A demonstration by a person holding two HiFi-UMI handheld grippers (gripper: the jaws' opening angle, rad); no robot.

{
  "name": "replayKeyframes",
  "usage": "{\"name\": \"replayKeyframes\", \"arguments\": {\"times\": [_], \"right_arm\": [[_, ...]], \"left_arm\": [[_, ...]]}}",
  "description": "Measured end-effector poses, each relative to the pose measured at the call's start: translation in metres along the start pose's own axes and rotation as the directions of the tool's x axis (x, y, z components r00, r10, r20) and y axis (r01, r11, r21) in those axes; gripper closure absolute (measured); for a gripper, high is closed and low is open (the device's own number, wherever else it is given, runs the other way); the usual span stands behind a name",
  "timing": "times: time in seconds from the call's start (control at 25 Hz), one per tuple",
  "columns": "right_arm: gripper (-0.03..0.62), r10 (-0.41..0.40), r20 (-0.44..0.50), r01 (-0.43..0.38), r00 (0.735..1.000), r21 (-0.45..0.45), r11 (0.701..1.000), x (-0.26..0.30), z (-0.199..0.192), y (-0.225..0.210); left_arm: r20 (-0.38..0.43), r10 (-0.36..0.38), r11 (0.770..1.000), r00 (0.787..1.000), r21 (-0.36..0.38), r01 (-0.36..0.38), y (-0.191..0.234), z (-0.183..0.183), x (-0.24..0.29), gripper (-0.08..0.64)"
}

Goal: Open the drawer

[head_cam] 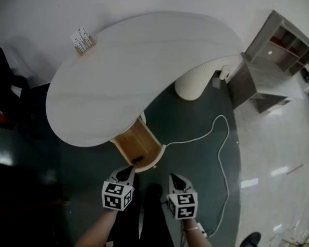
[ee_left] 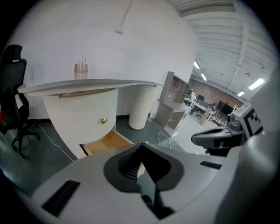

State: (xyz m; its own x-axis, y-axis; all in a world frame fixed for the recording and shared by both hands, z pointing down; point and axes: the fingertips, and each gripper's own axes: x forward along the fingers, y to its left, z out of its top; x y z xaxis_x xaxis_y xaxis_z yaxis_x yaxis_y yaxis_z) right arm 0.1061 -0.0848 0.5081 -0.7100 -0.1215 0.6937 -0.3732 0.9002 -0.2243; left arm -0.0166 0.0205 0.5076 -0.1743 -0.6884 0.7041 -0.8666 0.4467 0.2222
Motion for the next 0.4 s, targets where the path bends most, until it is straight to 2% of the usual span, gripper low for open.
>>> {"name": "replayKeyframes", "arguments": {"times": [0.4], "right_arm": [[0.589, 0.017, 0.002, -0.017, 1.000, 0.007, 1.000, 0.017, 0.002, 0.004]], "left_arm": [[-0.009, 0.017, 1.000, 1.000, -0.016, -0.017, 0.008, -0.004, 0.008, 0.557]]}}
